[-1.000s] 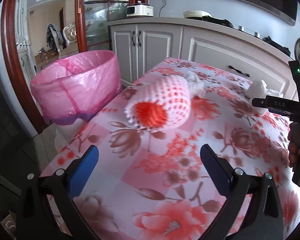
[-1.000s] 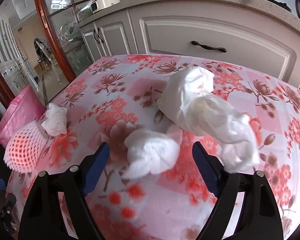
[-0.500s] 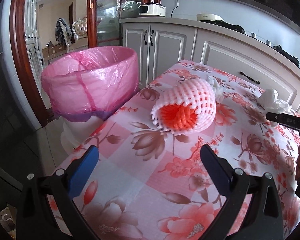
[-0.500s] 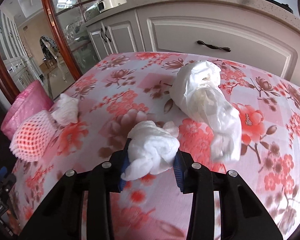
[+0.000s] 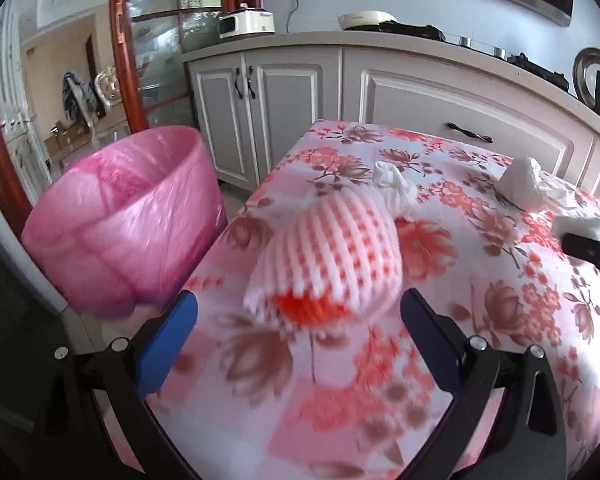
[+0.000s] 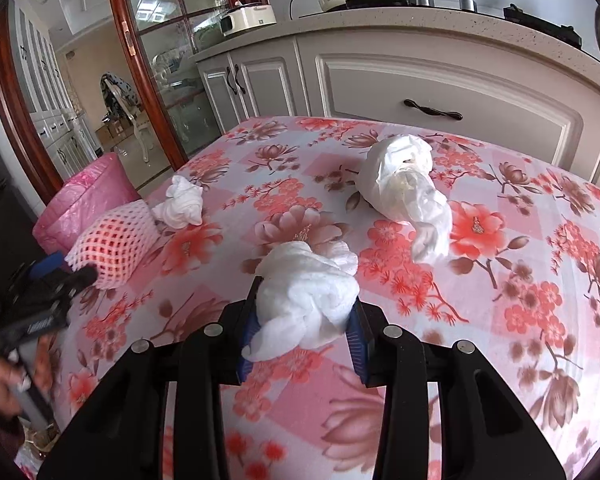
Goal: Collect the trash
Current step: 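Grasp a white tissue ball with the right tool while the left tool grasps the pink foam net, then lift the pink foam net with the left tool while the right tool holds the tissue ball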
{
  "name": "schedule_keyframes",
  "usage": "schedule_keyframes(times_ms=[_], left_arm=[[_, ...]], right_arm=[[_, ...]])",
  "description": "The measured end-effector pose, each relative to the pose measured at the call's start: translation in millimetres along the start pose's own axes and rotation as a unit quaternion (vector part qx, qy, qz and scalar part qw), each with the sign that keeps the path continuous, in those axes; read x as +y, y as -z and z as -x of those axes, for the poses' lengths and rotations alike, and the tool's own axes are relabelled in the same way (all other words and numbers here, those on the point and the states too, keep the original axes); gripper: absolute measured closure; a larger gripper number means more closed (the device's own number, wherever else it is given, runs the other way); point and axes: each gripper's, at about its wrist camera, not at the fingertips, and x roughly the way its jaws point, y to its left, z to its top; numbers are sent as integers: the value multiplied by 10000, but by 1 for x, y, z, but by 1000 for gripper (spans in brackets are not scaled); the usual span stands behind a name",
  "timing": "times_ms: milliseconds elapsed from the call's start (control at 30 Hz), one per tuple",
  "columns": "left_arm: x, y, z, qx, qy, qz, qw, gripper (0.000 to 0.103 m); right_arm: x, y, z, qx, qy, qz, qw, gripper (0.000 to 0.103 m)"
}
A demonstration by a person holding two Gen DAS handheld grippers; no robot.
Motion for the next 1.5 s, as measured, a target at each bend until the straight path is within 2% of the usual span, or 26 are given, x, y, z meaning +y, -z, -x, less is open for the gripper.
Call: schedule_keyframes(times_ms=[133, 300, 400, 433, 500, 567, 733, 833, 1100, 1500], left_arm=[[1, -13, -12, 4, 277, -145, 9995, 5], [-14, -20, -29, 85, 469, -655, 9967, 5], [-20, -17, -33, 71, 547, -688, 9961, 8], [-23, -16, -34, 52, 588, -671, 9960, 18], [-27, -14, -36, 115, 701, -615, 9956, 28], [-30, -13, -36, 121, 723, -611, 9954, 29], [-34, -9, -29, 18, 886, -670, 9938, 60], [-34, -8, -23, -13, 1009, -597, 9931, 68], [-38, 1, -5, -83, 1307, -405, 9906, 73], [-53, 18, 39, -338, 1063, -485, 9926, 73]], right_arm=[[-2, 6, 7, 4, -17, -15, 10000, 66], [-4, 12, 11, 14, -27, -43, 10000, 66], [-4, 13, 13, 6, -31, -36, 10000, 66], [-4, 13, 14, -1, -36, -32, 10000, 66], [-3, 13, 16, -8, -34, -15, 10000, 66], [-3, 15, 16, 3, -42, -10, 10000, 66], [-3, 21, 18, 47, -76, -21, 10000, 66], [-2, 24, 19, 52, -81, -16, 10000, 66], [-6, 28, 30, -11, -86, -64, 9999, 66], [0, 41, 47, -58, -180, 14, 9998, 66]])
